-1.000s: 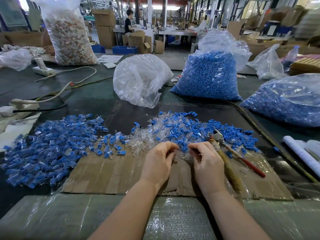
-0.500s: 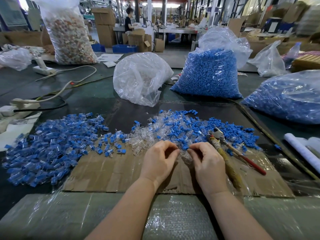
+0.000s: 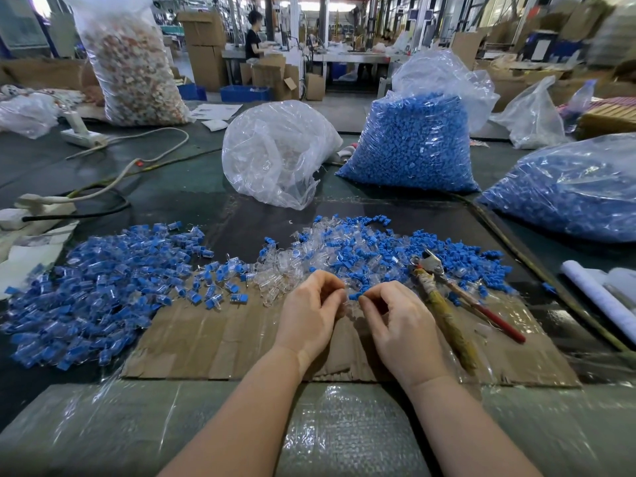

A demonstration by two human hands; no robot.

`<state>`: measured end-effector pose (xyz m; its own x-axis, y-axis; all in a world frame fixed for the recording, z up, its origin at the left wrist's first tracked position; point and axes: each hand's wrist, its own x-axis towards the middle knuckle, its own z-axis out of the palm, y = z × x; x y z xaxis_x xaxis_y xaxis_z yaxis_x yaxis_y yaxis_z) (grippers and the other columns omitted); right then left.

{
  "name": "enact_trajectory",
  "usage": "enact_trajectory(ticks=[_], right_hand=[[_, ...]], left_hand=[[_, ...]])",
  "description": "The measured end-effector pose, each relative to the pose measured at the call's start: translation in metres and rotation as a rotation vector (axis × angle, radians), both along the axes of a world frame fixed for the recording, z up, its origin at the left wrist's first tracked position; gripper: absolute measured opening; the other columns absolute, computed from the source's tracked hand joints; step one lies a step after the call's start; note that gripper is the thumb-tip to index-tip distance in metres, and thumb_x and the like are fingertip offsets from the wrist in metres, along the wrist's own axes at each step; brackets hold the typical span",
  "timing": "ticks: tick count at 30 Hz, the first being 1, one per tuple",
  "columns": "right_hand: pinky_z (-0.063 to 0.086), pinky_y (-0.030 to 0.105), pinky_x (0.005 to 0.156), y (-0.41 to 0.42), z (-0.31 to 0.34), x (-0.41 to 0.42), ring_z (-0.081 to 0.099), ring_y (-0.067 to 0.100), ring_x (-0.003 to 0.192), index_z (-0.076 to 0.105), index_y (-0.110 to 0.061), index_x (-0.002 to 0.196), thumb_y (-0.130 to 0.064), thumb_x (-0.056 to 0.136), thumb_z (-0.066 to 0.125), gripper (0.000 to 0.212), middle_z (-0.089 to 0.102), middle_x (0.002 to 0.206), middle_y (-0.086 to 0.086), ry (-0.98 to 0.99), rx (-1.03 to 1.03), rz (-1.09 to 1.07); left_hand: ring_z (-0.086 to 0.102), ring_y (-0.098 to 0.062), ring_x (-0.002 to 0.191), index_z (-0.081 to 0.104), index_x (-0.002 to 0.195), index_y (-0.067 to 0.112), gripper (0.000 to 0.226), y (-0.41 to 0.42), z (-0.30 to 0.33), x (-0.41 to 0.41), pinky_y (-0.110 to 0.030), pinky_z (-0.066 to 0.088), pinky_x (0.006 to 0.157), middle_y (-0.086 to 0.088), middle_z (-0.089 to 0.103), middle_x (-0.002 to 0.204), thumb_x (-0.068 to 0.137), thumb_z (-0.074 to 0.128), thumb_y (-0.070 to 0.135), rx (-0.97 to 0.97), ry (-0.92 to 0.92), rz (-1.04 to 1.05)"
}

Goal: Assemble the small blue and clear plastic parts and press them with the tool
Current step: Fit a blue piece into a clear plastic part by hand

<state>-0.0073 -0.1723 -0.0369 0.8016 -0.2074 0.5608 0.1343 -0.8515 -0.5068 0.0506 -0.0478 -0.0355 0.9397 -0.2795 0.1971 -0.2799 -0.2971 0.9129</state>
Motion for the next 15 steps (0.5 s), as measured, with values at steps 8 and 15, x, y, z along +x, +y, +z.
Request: enact_trajectory(ticks=[8, 15], right_hand=[[0.042, 0.03, 0.059, 0.0016, -0.0013, 0.0003, 0.054, 0.021, 0.063, 0.055, -0.014, 0.069, -0.013, 0.079, 0.072, 0.019, 0.055, 0.067, -0.001, -0.022, -0.115, -0.031], [0.044, 0.028, 0.061, 0.0005, -0.0032, 0.001, 0.056, 0.019, 0.063, 0.062, -0.012, 0.071, -0.013, 0.078, 0.074, 0.015, 0.058, 0.067, -0.002, -0.057, -0.102, -0.007]], left_hand=[[0.064, -0.005, 0.07, 0.058, 0.08, 0.026, 0.02, -0.0005, 0.0012, -0.0013, -0.019, 0.053, 0.068, 0.003, 0.066, 0.076, 0.087, 0.061, 0.007, -0.045, 0.047, -0.063], [0.066, -0.018, 0.074, 0.06, 0.081, 0.019, 0.018, -0.0002, 0.0033, -0.0013, -0.027, 0.056, 0.071, -0.005, 0.066, 0.078, 0.087, 0.06, 0.002, -0.127, 0.122, -0.07]])
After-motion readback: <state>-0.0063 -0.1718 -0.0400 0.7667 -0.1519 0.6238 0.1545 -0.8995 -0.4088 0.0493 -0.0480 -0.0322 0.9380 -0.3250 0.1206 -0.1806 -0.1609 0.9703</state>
